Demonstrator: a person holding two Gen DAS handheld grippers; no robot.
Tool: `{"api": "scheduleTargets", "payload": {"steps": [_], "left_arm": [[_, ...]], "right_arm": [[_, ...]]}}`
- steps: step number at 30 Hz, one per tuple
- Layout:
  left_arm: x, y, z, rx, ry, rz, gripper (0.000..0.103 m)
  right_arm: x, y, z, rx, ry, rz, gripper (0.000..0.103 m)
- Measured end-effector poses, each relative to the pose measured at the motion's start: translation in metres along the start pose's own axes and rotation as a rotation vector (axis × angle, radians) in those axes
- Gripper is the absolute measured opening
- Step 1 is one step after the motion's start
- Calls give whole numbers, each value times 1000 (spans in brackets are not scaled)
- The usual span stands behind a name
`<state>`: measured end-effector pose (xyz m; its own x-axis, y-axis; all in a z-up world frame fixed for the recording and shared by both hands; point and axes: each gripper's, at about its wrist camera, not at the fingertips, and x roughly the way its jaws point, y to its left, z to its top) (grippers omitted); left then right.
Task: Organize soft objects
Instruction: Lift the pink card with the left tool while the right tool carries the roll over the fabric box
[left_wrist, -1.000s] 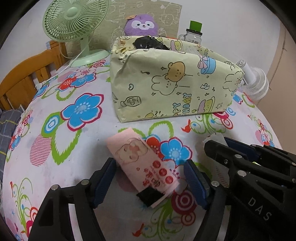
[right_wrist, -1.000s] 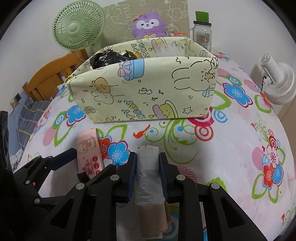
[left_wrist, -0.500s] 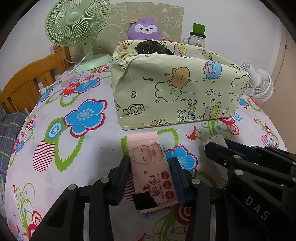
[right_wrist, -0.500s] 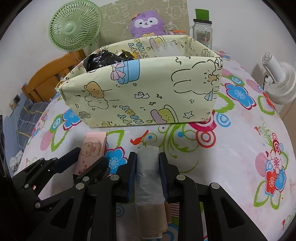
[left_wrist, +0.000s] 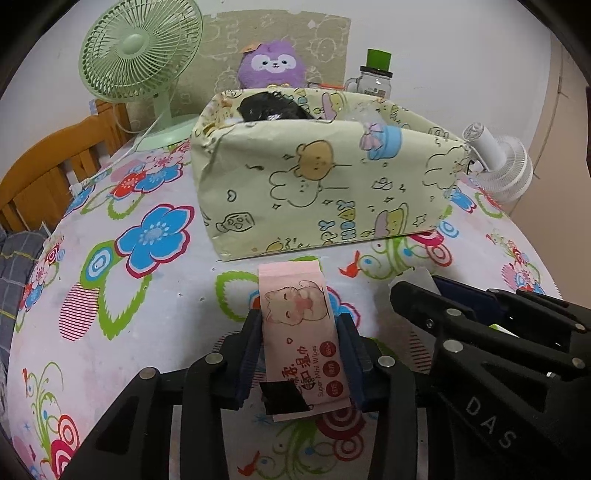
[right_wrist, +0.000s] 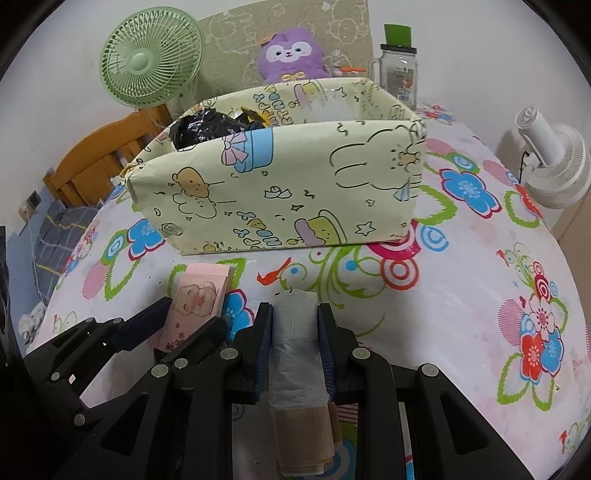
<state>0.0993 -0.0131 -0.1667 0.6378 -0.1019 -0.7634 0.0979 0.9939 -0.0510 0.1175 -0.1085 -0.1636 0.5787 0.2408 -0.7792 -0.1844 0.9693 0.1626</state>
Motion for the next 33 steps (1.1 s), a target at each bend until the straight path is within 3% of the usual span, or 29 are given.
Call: {"api": "scheduleTargets", "payload": {"steps": [33], "left_arm": [[-67,-19,11,6,-120,-16,41]], "right_arm": [[-77,4,3,-24,-142,-21,27]]}}
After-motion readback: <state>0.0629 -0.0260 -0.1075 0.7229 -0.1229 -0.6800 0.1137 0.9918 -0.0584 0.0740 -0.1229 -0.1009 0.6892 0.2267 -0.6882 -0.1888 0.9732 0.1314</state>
